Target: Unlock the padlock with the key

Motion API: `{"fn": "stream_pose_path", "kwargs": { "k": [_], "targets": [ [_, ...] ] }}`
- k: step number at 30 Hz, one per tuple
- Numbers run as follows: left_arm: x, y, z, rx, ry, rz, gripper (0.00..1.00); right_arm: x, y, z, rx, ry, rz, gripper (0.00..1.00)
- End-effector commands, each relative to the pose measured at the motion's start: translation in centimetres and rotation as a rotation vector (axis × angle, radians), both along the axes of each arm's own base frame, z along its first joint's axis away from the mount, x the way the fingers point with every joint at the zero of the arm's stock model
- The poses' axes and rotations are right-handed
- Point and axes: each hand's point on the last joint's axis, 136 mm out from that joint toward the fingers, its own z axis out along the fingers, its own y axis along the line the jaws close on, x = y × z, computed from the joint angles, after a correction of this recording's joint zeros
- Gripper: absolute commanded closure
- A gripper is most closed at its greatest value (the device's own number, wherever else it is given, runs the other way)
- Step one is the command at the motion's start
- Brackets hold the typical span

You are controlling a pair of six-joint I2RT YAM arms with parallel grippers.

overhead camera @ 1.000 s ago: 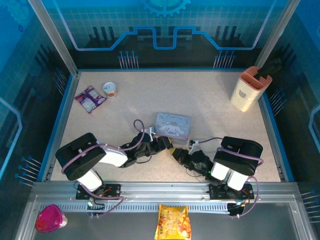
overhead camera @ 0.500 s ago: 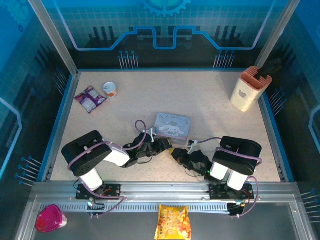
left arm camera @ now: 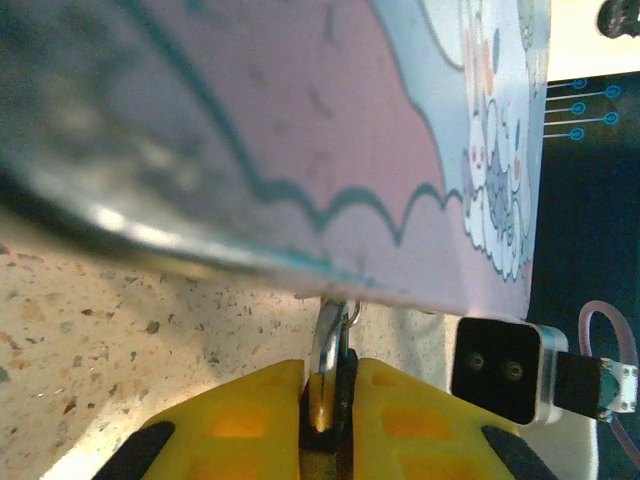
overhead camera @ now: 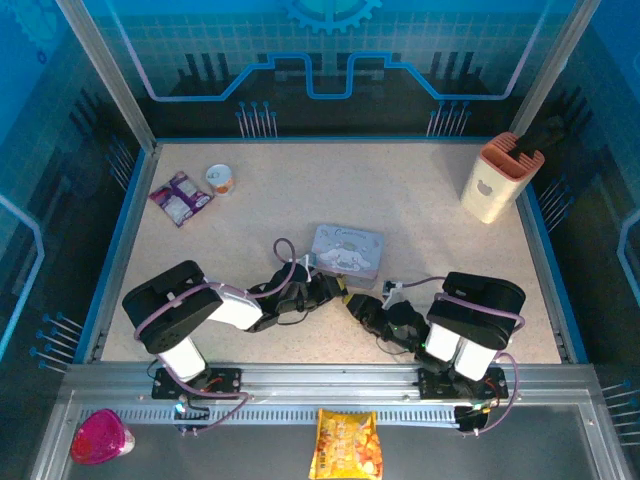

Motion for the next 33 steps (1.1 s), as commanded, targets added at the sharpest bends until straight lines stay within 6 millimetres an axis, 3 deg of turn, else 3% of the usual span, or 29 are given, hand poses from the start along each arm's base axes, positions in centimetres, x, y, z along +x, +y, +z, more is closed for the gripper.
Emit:
{"fn": "stream_pose_path", "kwargs": {
  "k": [1,7,10,14,17,23,33],
  "targets": [
    [0.4,0.0,0.7,0.037,0.018,0.026,0.91,0.0,-1.4,-1.0,-0.086,-0.011,0.007,0.54],
    [1.0,0.4,0.9,0.100,0.062,0.064,0.92,-0.5,-1.1,-1.9,-0.243,-0.021,0.082,0.52],
    [1.3,0.4,1.1,0.113,0.079,0.075,0.93,-0.7,-0.6,-1.1,-0.362,-0.080,0.137,0.52],
    [1.3,0.4,1.4,0.132,0.099,0.079,0.93,-0.7,-0.9,1.6,-0.601,-0.210,0.155,0.48],
    [1.3,0.3,1.8,0.125,0.119,0.086,0.93,-0.4,-1.4,1.6,-0.709,-0.272,0.182,0.49],
    [1.0,0.3,2.6,0.124,0.144,0.084,0.94,-0.4,0.8,1.7,-0.795,-0.377,0.290,0.51],
    [0.7,0.7,3.3,0.144,0.149,0.082,0.94,0.2,2.5,1.1,-0.909,-0.455,0.348,0.55]
  ]
}}
